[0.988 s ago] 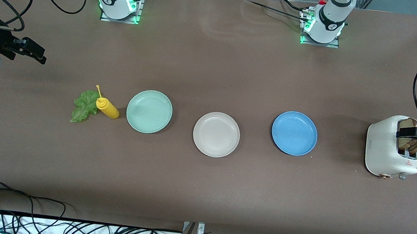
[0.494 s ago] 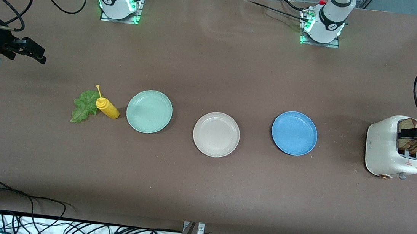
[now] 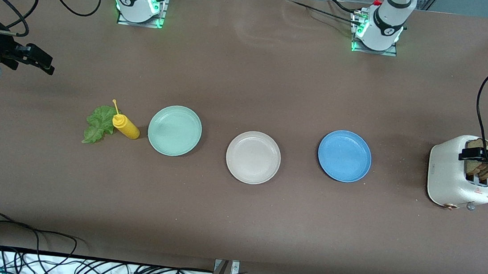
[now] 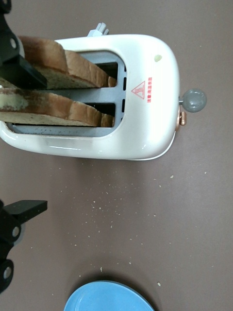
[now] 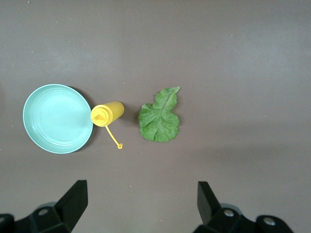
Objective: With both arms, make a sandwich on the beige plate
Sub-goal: 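Lower the left gripper and grasp one bread slice in the toaster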
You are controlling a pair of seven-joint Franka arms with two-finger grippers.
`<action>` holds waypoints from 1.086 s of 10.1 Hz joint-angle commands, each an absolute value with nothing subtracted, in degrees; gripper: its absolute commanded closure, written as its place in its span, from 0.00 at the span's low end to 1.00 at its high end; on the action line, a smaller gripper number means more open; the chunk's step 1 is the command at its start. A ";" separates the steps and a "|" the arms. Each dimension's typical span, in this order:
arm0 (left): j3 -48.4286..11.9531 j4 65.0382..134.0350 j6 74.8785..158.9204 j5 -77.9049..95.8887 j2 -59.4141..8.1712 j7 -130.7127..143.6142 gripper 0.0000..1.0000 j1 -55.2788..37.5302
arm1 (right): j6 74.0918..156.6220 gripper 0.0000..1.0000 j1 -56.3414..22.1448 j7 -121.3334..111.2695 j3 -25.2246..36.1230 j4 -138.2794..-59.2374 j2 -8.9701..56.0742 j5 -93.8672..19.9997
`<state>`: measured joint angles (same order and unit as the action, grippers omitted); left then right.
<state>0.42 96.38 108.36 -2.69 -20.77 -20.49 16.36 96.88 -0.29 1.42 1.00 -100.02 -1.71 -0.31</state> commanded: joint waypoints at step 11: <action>-0.09 108.98 120.15 -4.13 -12.83 -25.58 0.62 19.77 | 95.54 0.00 -0.26 1.93 0.79 -98.53 -1.23 -0.18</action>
<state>0.46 106.88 119.23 -2.72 -15.03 -24.79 19.09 96.81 -0.29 1.43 0.99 -100.02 -1.71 -0.31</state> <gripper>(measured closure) 0.278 0.000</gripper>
